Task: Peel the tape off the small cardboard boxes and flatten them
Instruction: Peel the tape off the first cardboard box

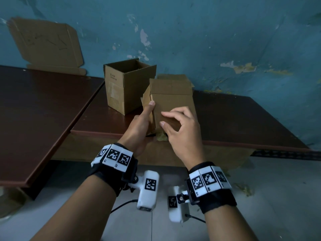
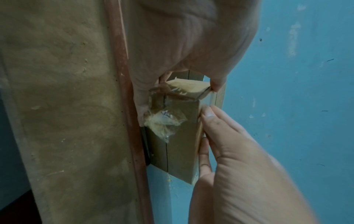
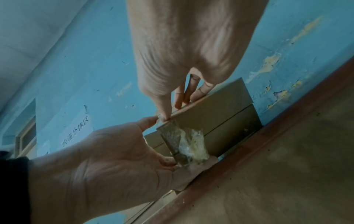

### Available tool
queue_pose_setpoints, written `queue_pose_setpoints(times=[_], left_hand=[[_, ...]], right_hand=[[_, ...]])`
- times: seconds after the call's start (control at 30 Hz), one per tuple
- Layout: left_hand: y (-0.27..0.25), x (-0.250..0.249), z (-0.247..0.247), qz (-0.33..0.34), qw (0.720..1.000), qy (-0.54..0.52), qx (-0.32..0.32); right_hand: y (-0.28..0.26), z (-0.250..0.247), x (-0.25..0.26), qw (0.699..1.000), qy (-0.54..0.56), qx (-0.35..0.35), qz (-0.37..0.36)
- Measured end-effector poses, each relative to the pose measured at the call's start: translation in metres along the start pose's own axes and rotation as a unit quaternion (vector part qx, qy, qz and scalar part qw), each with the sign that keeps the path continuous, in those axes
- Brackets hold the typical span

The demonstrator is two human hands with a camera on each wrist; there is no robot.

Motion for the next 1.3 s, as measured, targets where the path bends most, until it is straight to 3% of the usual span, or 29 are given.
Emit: queue_pose_setpoints(times=[0.53, 0.93, 1.17, 1.3], left_hand=[[-0.005, -0.005, 0.004, 0.02, 0.999, 0.032, 0.027], [-0.004, -0.002, 0.002, 0.018, 0.999, 0.043, 0.027], [-0.007, -0.007, 0.006, 0.024, 0.998, 0.048, 0.016], [-0.01, -0.008, 0.009, 0.022, 0.998, 0.063, 0.014]], right_hand=[[0.001, -0.008, -0.002, 0.999, 0.02, 0.021, 0.026], [0.002, -0.006, 0.0, 0.998, -0.036, 0.046, 0.011], [0.004, -0.016, -0.003, 0.998, 0.059, -0.01, 0.037], [0.004, -0.016, -0.001, 0.998, 0.005, -0.068, -0.008]])
Point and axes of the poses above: each hand's wrist, its own y-axis towards the middle knuckle, its own z-axis out of the palm, x = y × z, the point moved 5 cm from there along y, towards the middle knuckle, and after that the axes turned 10 degrees about y, right-handed, at the moved point
